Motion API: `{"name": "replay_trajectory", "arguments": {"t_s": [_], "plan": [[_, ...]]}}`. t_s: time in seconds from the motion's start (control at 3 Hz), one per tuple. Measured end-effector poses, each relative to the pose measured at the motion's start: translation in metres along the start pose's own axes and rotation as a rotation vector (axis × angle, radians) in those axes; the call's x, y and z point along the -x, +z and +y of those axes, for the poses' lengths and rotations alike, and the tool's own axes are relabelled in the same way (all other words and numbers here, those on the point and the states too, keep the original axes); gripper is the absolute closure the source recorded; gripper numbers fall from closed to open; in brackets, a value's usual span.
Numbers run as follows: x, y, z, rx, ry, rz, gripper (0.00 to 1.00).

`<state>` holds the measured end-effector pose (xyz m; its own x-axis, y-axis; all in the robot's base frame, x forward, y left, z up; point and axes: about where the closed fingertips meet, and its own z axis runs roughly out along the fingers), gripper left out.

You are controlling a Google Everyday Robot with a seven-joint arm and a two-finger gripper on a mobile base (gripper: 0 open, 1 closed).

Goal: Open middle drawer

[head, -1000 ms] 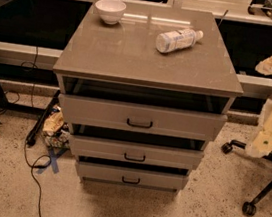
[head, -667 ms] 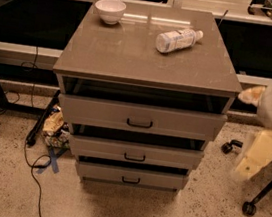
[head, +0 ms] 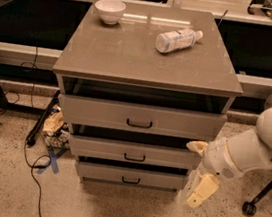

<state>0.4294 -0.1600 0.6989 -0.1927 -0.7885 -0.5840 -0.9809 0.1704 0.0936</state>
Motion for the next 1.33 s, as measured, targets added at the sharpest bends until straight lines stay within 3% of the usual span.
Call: {"name": "replay_trajectory", "arguments": {"t_s": [0.67, 1.0, 1.33], "plan": [[-0.016, 0.024, -0.004, 0.042, 0.02, -0.013, 0.0], [-0.053, 0.046, -0.026, -0.012, -0.035, 0.023, 0.0], [-0.091, 0.066, -0.072, -0.111, -0.131, 0.024, 0.0]]}}
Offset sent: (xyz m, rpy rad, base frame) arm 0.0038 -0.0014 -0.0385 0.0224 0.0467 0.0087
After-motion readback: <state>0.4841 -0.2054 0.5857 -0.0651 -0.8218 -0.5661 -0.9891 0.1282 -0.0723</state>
